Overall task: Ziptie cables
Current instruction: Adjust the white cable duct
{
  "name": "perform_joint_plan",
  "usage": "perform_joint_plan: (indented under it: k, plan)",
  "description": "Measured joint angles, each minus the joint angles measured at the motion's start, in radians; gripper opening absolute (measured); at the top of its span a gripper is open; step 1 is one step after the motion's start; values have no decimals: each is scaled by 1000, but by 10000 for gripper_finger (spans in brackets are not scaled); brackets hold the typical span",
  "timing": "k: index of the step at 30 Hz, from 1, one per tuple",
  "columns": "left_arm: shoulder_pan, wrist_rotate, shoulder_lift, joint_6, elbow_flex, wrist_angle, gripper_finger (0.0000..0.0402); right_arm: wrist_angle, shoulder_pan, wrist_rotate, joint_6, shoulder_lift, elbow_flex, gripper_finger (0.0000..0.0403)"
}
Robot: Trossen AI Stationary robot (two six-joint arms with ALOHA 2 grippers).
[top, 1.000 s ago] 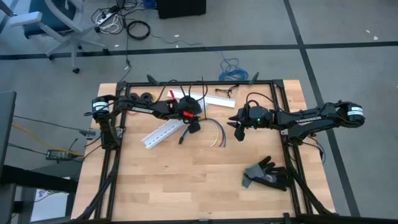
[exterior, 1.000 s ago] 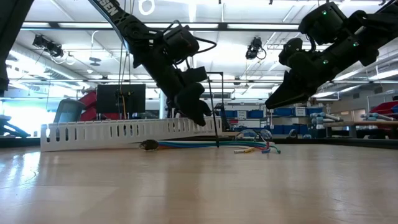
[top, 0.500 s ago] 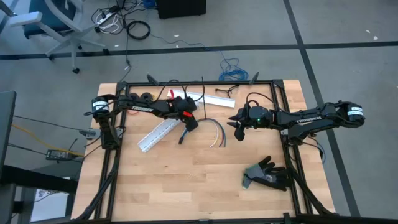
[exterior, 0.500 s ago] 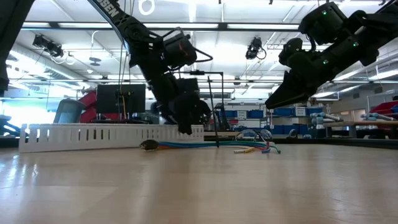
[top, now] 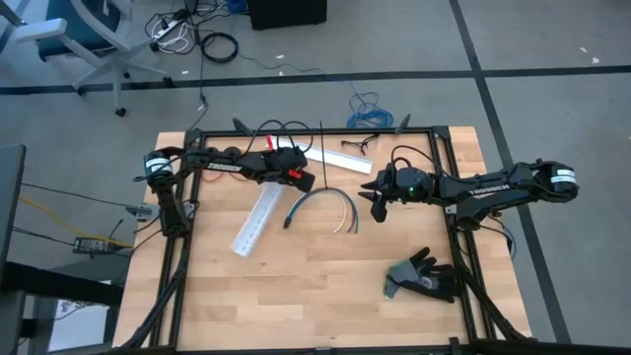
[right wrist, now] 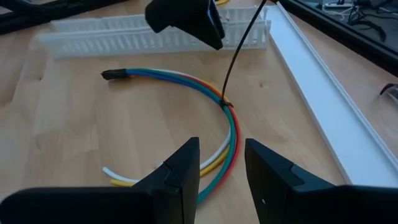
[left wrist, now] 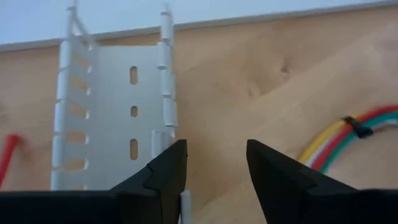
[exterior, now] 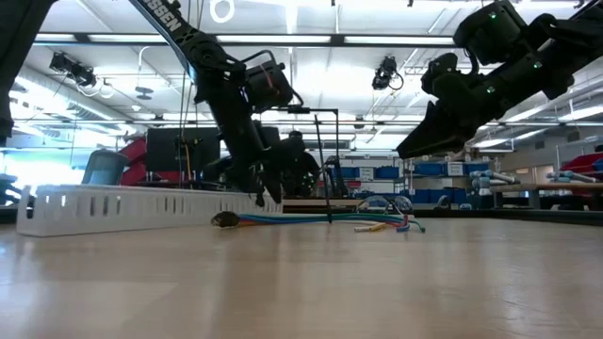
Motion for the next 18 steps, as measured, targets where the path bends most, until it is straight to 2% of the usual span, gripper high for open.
perform_joint_plan:
  k: [7, 9, 13, 18]
  plan:
    - [0, -87, 0, -36, 1, -95, 177, 1, 0, -3, 0, 0, 0, 115]
    - [0, -85, 0, 26, 1, -113, 177, 2, 0, -3, 0, 0, 0, 114]
    - [-12, -23, 0, 174, 0, -66, 177, 13, 0, -3, -4, 0, 0, 114]
    - [-45, 79, 1, 369, -1, 111, 177, 109, 0, -57, -71, 23, 1, 114]
